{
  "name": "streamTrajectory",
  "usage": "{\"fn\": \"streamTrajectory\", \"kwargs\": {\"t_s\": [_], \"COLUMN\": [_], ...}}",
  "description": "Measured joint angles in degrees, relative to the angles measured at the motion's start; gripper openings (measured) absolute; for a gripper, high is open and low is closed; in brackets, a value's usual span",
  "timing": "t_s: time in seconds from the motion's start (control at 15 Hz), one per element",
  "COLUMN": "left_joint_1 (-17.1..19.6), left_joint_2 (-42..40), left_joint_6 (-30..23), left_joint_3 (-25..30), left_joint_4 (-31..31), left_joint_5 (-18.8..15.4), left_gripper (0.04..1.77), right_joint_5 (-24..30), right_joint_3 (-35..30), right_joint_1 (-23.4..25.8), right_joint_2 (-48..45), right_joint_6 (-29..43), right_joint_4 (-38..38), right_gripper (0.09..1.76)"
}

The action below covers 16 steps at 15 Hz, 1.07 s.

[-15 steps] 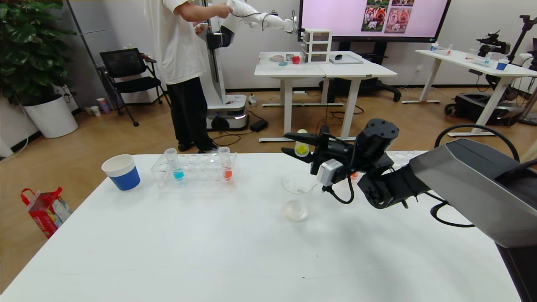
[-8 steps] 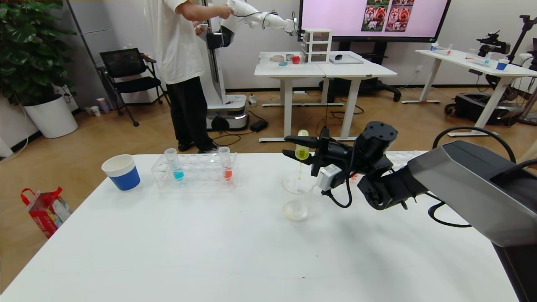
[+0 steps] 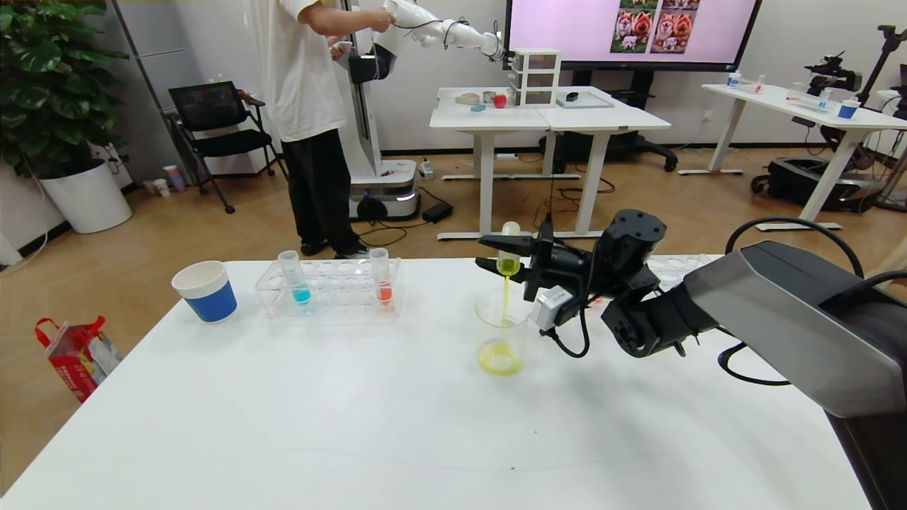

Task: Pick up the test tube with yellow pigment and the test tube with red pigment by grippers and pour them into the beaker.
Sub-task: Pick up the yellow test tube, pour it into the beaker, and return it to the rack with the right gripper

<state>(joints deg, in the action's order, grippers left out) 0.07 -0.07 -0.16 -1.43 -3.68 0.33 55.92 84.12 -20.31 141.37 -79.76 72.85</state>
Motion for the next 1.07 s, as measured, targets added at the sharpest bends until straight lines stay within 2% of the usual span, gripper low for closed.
{"fn": "streamTrajectory", "kwargs": {"t_s": [0.53, 1.07], "left_joint_1": [0.00, 0.00], "left_joint_2": [0.00, 0.00], "left_joint_6": [-0.02, 0.00], "left_joint_3": [0.02, 0.02], "left_joint_4": [0.02, 0.02], "left_joint_5": [0.00, -0.02], "left_gripper": [1.75, 1.75], "right_joint_5": [0.00, 0.00], "right_joint_3": [0.45, 0.34], "right_joint_1": [-0.44, -1.01], "right_joint_2": [-0.04, -0.46], "right_joint_6": [-11.41, -11.72], "right_joint_4": [0.30, 0.50], "right_gripper": [0.53, 0.53]}}
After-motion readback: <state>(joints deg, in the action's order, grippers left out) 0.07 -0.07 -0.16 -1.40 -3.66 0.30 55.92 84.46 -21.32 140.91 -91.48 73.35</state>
